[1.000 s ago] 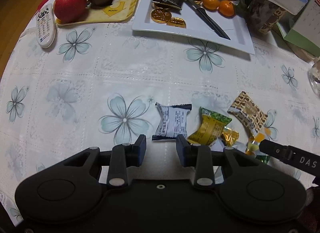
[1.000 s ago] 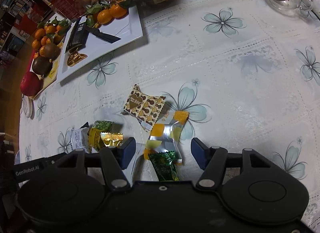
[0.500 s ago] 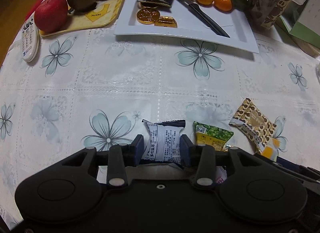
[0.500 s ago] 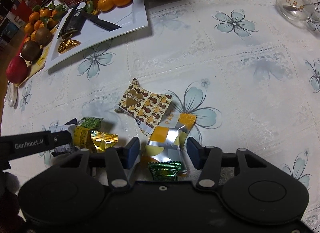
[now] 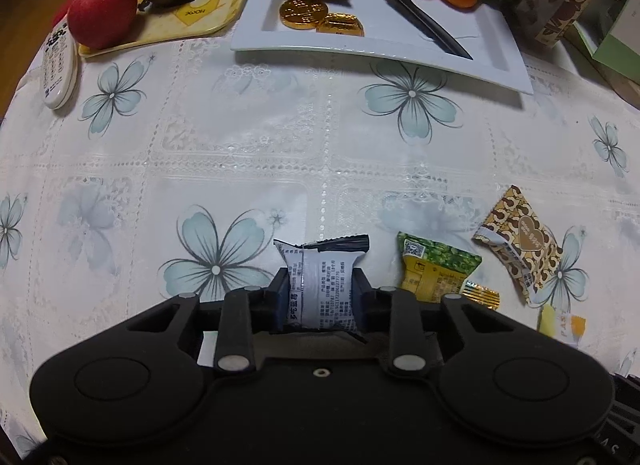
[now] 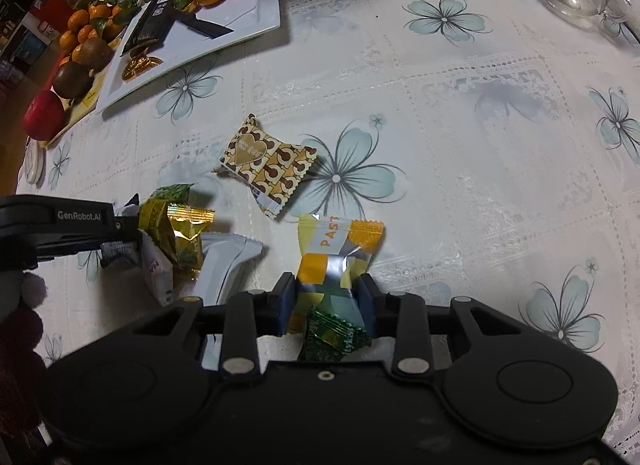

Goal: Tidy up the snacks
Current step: 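Grasp the white-and-blue packet with left tool while right grasps the green candy, then carry both snacks to the tray and open both tools to release them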

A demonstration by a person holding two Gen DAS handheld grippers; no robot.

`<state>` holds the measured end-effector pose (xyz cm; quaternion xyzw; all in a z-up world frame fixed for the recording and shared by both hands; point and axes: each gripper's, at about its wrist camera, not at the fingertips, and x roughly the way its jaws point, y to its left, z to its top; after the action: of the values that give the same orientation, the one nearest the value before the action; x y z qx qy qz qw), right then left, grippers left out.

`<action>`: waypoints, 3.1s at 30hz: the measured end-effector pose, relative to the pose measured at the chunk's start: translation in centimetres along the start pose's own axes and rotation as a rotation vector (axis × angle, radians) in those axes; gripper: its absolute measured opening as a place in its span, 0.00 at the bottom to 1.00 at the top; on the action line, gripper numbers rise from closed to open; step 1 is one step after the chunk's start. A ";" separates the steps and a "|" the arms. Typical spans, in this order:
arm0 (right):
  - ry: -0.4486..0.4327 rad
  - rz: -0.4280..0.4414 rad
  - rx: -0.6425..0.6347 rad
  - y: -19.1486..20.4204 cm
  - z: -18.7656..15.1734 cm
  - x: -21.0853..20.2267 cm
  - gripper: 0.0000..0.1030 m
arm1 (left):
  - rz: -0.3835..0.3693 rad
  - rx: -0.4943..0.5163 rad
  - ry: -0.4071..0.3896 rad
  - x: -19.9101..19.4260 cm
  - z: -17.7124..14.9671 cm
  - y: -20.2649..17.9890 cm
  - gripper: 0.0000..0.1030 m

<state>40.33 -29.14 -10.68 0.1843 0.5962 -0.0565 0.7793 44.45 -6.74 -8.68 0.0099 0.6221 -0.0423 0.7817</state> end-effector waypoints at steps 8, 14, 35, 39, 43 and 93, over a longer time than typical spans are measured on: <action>-0.075 0.046 0.067 -1.6 0.4 -4.2 0.12 | 0.011 -0.016 -0.059 -5.2 -2.0 1.0 0.38; -0.087 0.018 0.063 -1.6 0.1 -4.8 0.44 | 0.023 0.011 -0.036 -8.1 -5.5 1.3 0.38; 0.041 -0.052 -0.003 2.4 -4.1 -1.1 0.20 | -0.004 0.007 0.044 -9.5 -18.4 1.9 0.38; 0.012 -0.030 -0.005 1.9 -5.0 -3.8 0.20 | -0.028 -0.022 0.032 -10.6 -19.0 2.6 0.38; -0.033 0.012 -0.001 1.0 -6.7 -7.9 0.20 | -0.056 -0.053 0.011 -12.0 -19.7 3.3 0.37; -0.048 0.039 0.049 -5.8 -29.5 -20.1 0.20 | 0.017 0.075 -0.036 -15.8 -33.7 -2.8 0.43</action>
<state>6.08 -26.69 0.61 0.2135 0.5721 -0.0602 0.7896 8.00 -6.35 -0.81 0.0438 0.6056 -0.0592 0.7923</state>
